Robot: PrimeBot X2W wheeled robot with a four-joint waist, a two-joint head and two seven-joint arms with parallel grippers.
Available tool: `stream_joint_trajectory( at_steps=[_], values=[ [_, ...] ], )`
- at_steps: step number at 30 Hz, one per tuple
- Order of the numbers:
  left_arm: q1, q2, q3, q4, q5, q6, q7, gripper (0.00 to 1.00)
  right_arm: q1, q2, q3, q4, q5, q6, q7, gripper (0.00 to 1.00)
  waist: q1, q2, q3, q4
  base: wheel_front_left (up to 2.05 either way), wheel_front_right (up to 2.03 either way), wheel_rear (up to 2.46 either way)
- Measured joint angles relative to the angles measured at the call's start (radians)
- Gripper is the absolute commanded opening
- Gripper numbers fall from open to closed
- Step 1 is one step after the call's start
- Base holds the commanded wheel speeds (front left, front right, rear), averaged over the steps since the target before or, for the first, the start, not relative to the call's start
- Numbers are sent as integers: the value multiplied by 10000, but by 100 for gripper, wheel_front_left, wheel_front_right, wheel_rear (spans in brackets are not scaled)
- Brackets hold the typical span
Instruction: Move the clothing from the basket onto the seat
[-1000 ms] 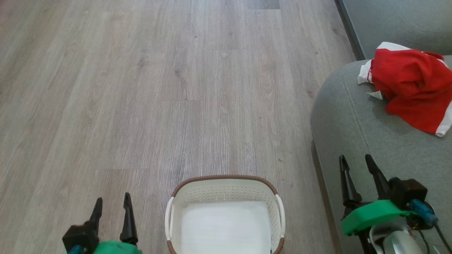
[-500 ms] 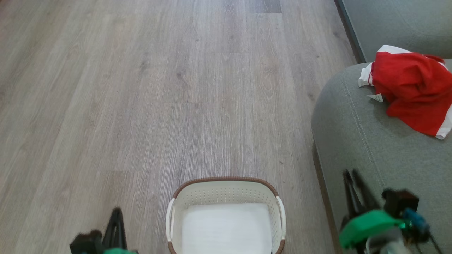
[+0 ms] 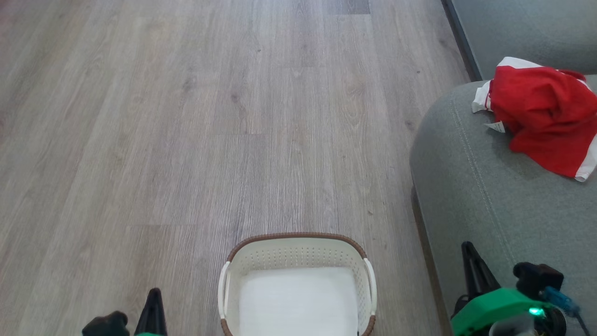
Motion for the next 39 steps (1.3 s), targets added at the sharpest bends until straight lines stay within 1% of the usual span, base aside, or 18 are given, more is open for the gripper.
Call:
stream_joint_trajectory(
  at_steps=[39],
  values=[
    [-838,-255,982,176,-3783,-1143,1058,0,-192,17,-466,-359,4153,0,1104,0,0,0,192,-124,0,0,0]
  ],
)
